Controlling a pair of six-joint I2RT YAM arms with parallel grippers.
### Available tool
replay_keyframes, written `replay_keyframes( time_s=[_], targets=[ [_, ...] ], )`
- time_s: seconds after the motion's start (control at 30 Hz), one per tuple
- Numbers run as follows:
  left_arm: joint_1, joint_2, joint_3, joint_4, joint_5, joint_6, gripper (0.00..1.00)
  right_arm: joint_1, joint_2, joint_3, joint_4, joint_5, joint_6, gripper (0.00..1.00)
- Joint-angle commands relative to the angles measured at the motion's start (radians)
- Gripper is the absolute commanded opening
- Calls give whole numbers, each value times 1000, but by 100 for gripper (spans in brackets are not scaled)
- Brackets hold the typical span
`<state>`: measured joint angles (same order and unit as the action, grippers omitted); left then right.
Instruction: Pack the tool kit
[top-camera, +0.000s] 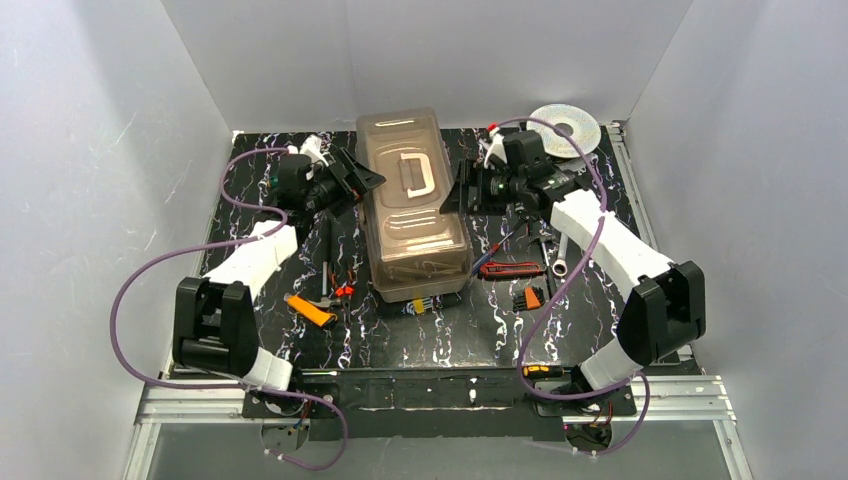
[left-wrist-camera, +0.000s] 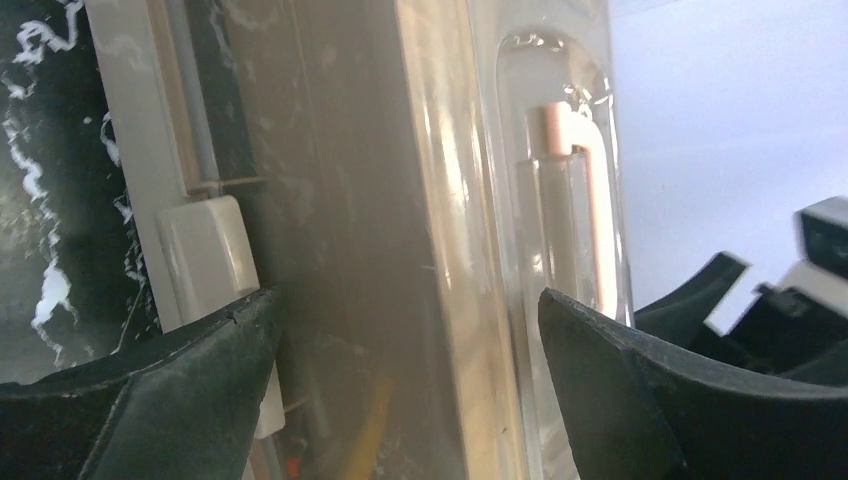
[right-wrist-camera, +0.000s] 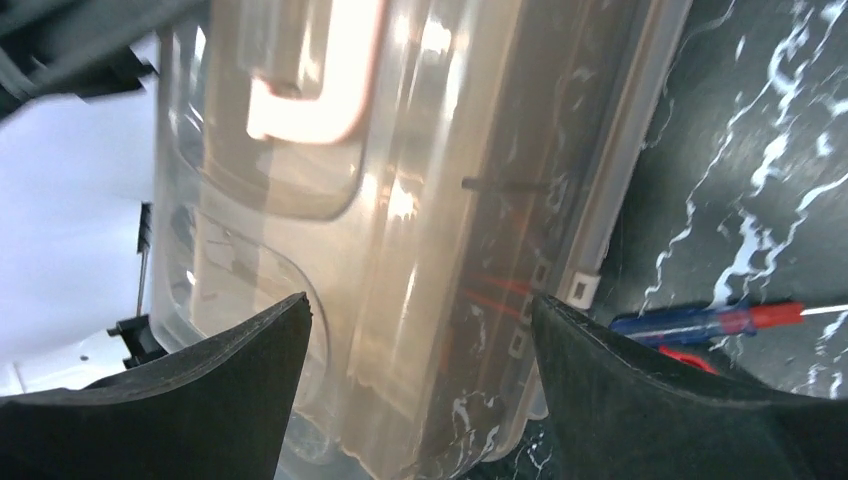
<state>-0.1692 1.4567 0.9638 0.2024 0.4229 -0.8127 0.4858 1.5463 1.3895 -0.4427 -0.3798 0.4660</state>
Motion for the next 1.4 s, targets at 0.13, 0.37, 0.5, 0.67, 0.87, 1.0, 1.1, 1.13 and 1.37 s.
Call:
replay_keyframes(
  time_s=[0.13, 0.37, 0.5, 0.67, 0.87, 1.0, 1.1, 1.13, 1.37],
  targets=[
    [-66, 82, 98, 0, 82, -6, 98, 63, -91, -130, 72, -40, 28, 87],
    [-144, 3, 59, -37, 5, -14, 98, 54, -126, -59, -34, 143, -1, 88],
    [-144, -109, -21, -31, -25, -28, 98, 7, -85, 18, -99, 160, -4, 88],
    [-1, -147, -91, -18, 87, -104, 98, -10, -74, 30, -64, 147, -1, 88],
    [159, -200, -237, 76, 127, -162, 98, -10, -58, 16, -41, 106, 10, 87],
    [162, -119, -270, 201, 185, -236, 98, -10, -53, 14, -31, 100, 11, 87],
    [162, -2, -278, 401, 279, -374, 98, -9, -44, 23, -31, 67, 17, 86],
    [163, 35, -279, 469, 293, -414, 98, -10, -42, 23, -27, 55, 22, 86],
    [163, 266, -304, 844, 287, -606, 98, -9, -43, 11, 9, 8, 47, 86]
  ],
)
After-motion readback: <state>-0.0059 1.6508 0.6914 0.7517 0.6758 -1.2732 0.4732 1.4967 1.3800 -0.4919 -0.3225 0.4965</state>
